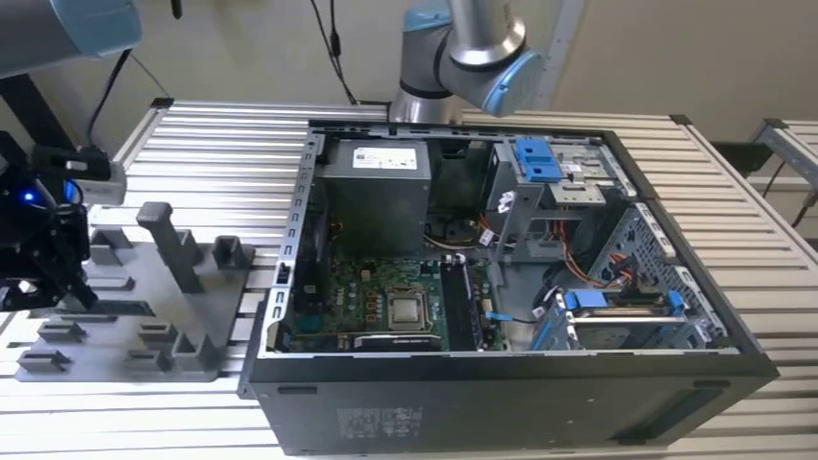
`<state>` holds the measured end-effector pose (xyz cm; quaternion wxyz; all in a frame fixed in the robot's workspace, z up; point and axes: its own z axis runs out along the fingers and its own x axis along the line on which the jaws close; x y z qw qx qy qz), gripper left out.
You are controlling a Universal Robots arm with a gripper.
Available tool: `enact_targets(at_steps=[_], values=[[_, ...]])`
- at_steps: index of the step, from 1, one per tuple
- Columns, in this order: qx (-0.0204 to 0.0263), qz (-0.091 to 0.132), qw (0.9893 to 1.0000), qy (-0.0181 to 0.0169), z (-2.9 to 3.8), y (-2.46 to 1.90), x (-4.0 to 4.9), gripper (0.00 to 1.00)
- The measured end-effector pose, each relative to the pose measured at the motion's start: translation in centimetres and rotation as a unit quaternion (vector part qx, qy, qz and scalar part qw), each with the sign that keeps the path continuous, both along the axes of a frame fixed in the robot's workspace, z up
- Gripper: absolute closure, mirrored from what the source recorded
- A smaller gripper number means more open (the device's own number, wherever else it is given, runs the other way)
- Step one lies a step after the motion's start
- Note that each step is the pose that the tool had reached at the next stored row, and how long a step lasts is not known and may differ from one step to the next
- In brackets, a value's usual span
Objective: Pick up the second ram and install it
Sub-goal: 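Pick up the second ram and move it above second insertion slot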
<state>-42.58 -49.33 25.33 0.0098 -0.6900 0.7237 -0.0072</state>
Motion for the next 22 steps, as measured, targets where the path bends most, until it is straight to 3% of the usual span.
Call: enact_targets(at_steps=[22], values=[[0.0, 0.0, 1.0, 0.0, 3.66, 0.0, 0.0, 0.86]])
